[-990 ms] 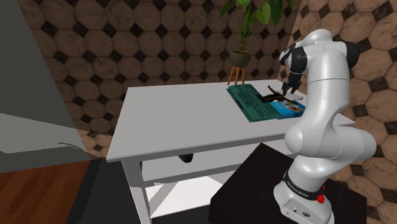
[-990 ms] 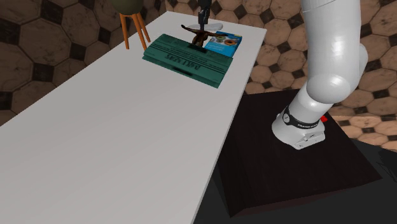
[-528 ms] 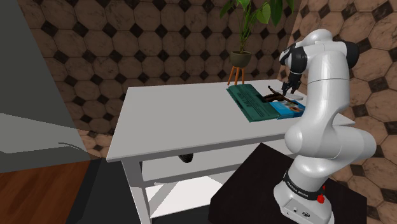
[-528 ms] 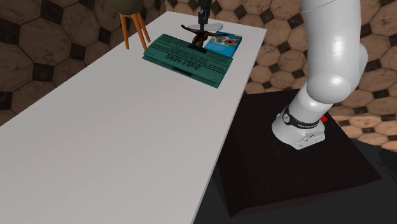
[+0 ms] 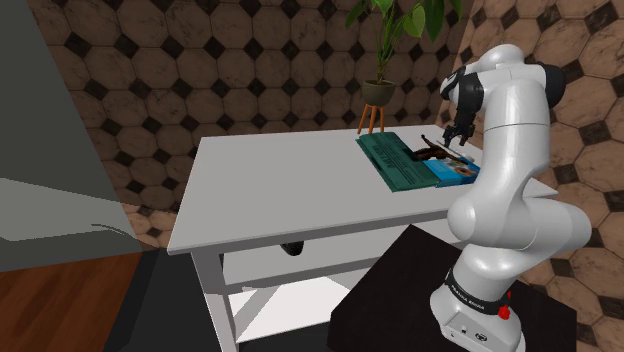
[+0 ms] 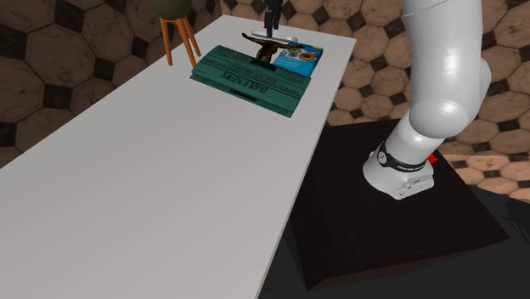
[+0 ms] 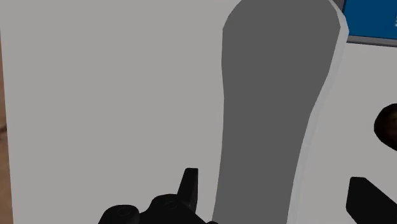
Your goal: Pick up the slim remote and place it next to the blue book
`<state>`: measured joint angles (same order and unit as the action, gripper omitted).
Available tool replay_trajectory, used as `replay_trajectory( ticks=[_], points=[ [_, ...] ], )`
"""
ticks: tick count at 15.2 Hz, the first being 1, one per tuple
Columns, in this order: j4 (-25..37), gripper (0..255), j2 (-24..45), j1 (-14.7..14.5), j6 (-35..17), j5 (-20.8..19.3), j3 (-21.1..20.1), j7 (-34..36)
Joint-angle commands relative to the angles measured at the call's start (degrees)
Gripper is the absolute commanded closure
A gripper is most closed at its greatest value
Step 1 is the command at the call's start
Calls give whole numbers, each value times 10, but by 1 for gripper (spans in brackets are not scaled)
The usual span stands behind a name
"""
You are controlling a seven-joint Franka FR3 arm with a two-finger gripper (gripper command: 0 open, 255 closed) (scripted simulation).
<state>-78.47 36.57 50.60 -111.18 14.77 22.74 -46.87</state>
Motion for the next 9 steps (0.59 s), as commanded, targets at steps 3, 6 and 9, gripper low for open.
replay_trajectory(
  ticks=[3, 6, 9],
  points=[
    [32, 0, -12, 2, 43, -6, 4, 4],
    [32, 0, -12, 2, 43, -6, 4, 4],
    [32, 0, -12, 2, 43, -6, 4, 4]
  ],
)
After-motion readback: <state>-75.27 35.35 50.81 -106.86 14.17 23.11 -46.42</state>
